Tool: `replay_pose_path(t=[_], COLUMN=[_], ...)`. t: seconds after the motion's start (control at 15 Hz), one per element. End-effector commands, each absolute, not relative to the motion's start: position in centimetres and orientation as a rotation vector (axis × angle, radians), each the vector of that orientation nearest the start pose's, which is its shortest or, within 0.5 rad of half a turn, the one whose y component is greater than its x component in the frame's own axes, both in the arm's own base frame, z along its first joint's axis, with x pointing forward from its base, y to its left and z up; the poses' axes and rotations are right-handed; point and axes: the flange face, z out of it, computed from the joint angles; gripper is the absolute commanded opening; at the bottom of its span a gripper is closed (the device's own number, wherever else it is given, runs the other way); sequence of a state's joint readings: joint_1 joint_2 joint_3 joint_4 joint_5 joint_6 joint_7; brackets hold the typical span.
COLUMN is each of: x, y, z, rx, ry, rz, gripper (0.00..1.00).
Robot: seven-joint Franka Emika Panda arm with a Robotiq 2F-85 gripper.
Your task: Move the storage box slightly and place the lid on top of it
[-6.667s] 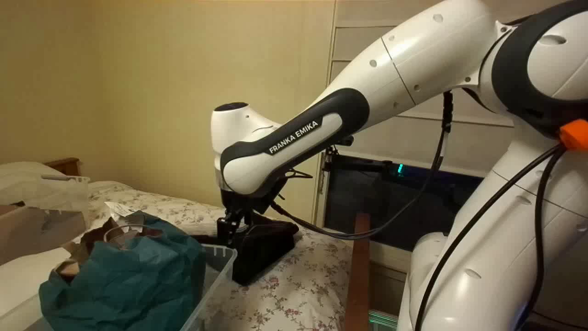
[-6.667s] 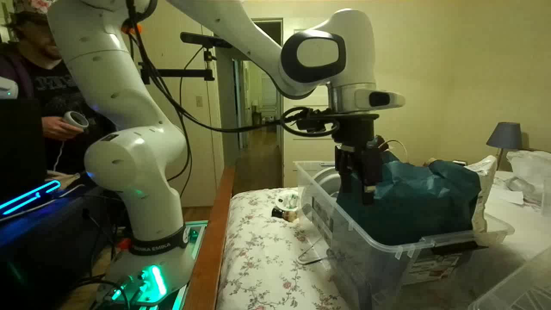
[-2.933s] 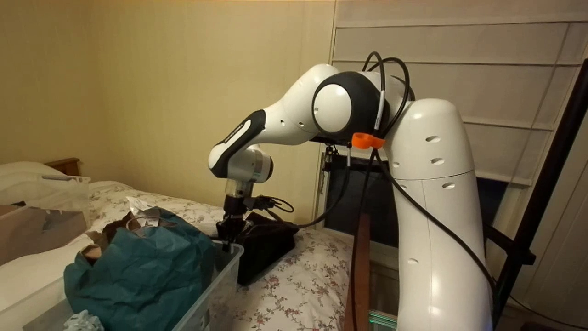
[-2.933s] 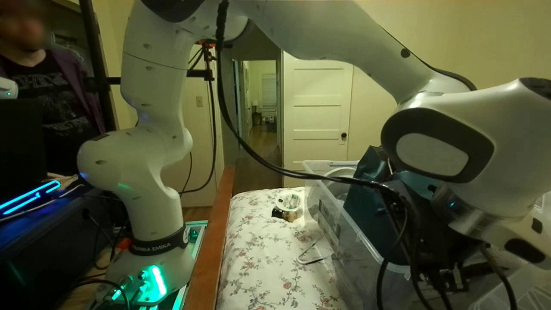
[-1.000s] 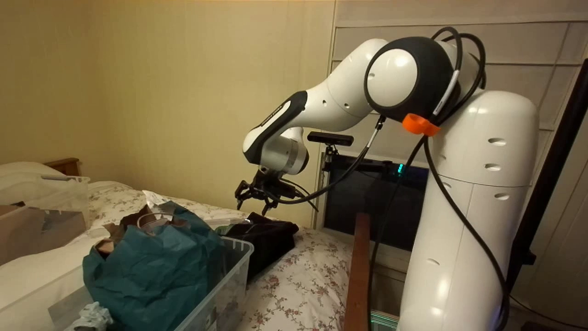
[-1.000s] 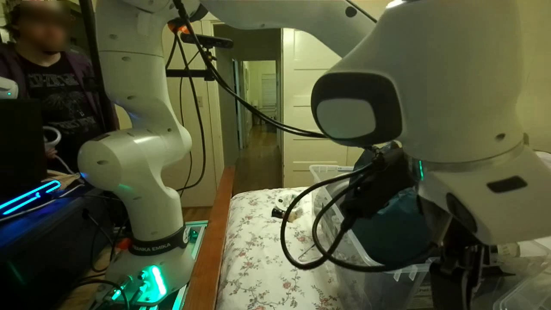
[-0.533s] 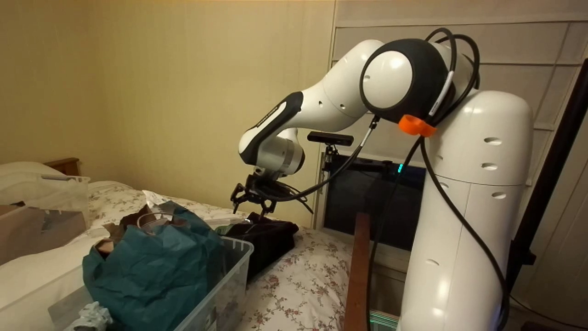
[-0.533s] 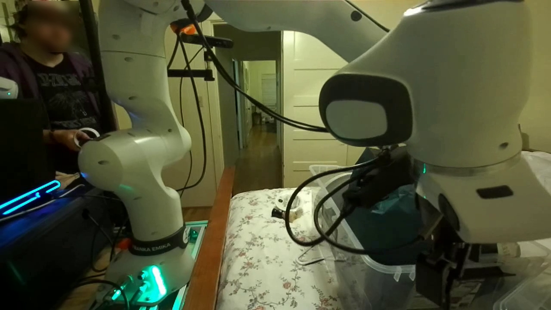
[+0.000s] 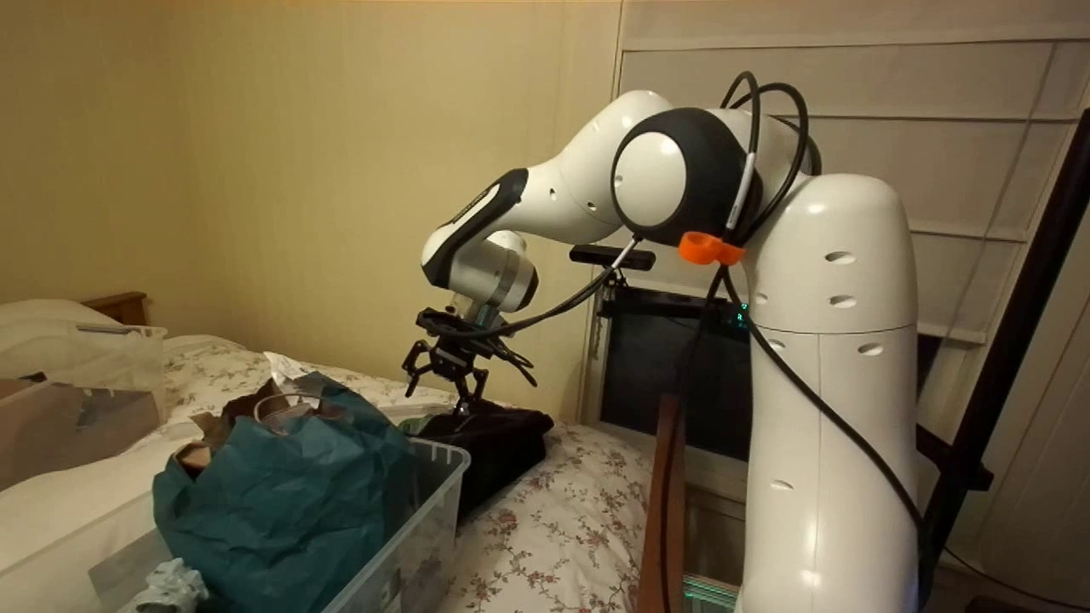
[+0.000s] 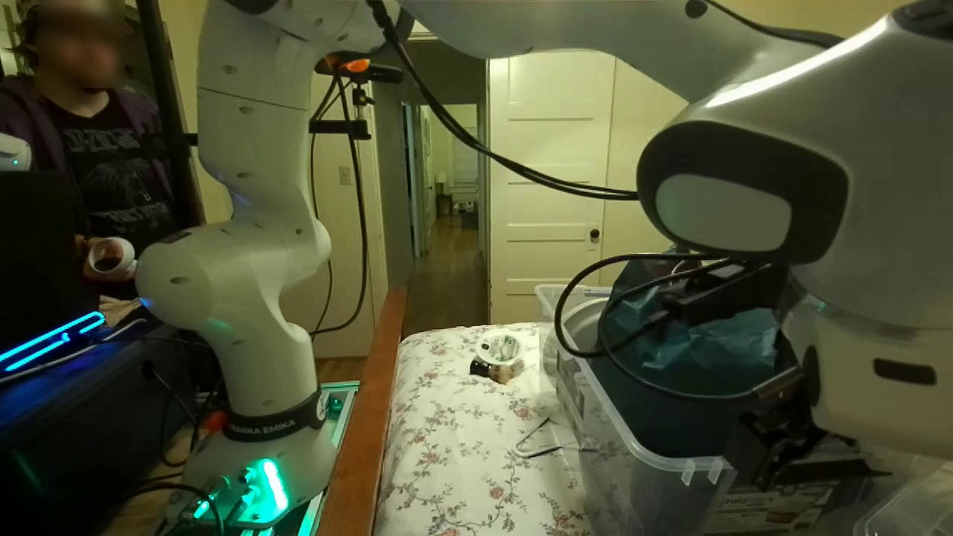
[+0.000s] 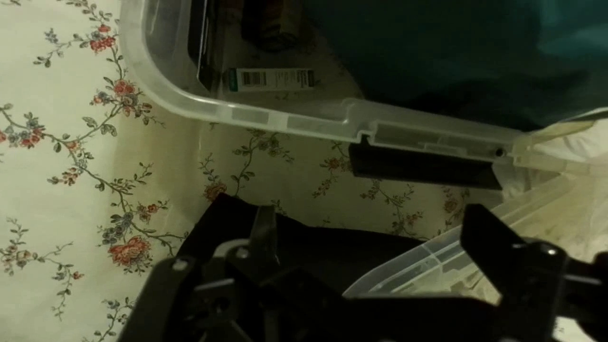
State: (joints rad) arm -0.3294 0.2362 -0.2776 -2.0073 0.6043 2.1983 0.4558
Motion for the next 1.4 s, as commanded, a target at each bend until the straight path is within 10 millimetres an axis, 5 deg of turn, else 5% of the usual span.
replay_pose_path(t=[0.0,0.4,0.87,1.0,1.33], x=[50.7,50.1,51.8,51.8,51.1], y=[-34.9,-38.0,-38.1,-38.1,-39.0], z=[33.0,29.5,24.6,23.5,24.3], rx=[-1.840,-1.474,-1.048,-0.982,-0.940], ry=[1.906,2.034,2.074,2.073,2.055], rz=[0.046,0.072,0.070,0.022,-0.191], gripper=[1.00,1.00,0.99,0.74,0.39])
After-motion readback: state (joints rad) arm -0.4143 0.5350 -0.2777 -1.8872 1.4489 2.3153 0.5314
